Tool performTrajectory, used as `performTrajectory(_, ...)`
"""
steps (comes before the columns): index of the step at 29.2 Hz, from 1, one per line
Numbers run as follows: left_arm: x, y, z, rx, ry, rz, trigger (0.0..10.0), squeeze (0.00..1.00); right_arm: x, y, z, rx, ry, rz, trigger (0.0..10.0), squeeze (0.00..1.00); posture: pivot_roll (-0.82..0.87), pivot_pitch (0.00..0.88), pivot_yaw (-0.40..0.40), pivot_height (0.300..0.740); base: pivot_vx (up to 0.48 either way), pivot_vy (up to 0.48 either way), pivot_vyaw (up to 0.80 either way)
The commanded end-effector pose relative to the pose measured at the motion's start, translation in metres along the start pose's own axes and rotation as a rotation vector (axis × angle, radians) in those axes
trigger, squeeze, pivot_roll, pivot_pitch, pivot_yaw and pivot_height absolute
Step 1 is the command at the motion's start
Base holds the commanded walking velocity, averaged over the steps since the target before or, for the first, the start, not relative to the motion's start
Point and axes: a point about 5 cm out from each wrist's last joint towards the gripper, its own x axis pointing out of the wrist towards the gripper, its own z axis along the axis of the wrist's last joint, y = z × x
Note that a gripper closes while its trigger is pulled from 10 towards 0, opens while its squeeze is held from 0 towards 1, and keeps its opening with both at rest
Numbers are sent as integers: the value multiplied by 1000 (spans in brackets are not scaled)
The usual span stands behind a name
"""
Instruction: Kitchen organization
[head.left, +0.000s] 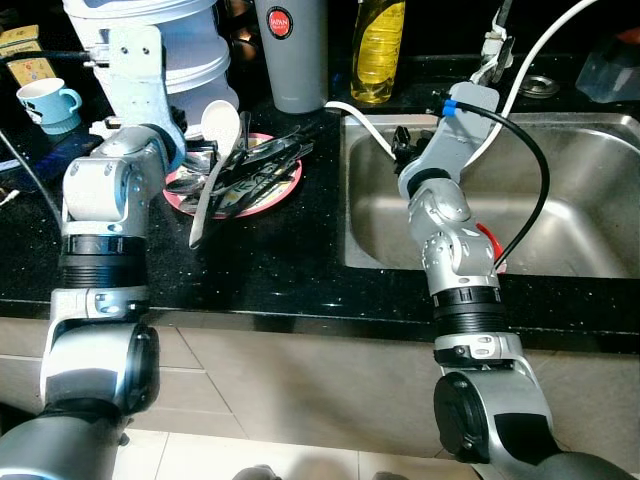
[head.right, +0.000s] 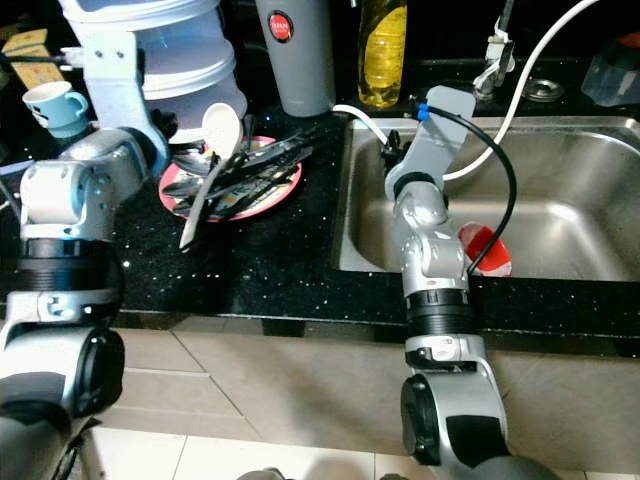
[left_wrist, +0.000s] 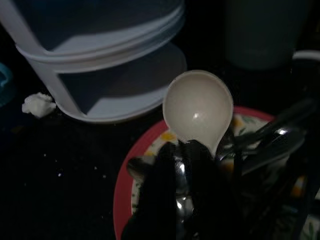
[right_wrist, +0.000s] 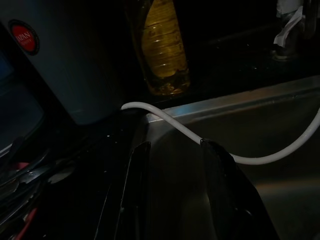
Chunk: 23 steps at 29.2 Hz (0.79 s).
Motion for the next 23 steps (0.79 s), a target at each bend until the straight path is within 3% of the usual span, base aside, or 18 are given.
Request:
performTrajectory(1, 2, 7, -5, 0, 34, 29, 10000, 1000, -2, 4, 0, -2, 2, 11, 10000, 0, 143, 0, 124, 740, 0, 0, 0)
performTrajectory(7, 7, 16, -28, -113, 131, 44, 10000, 1000, -2, 2, -1, -2, 6, 6, 10000, 0, 144, 0, 124, 740, 0, 0, 0)
performTrajectory(8, 9, 16, -32, -198, 150, 16, 10000, 0, -2, 3, -1, -2, 6, 6, 10000, 0, 143, 0, 125, 740, 0, 0, 0)
performTrajectory(9, 10, 15, -35, -268, 168, -17, 10000, 0, -2, 3, -1, -2, 5, 6, 10000, 0, 141, 0, 128, 740, 0, 0, 0)
performTrajectory(14, 13, 11, -40, -353, 201, -80, 10000, 0, -2, 3, 0, 0, 3, 5, 10000, 0, 139, 0, 130, 740, 0, 0, 0)
performTrajectory(15, 15, 10, -42, -362, 215, -98, 8392, 0, -2, 3, 0, 0, 3, 4, 10000, 0, 135, 0, 132, 740, 0, 0, 0)
performTrajectory(19, 17, 6, -45, -370, 237, -131, 7216, 0, -2, 1, 0, 0, 1, -2, 10000, 0, 131, 0, 136, 740, 0, 0, 0)
performTrajectory(23, 19, 4, -48, -377, 252, -144, 7020, 0, -2, 0, 0, -1, 0, -8, 10000, 0, 128, 0, 140, 740, 0, 0, 0)
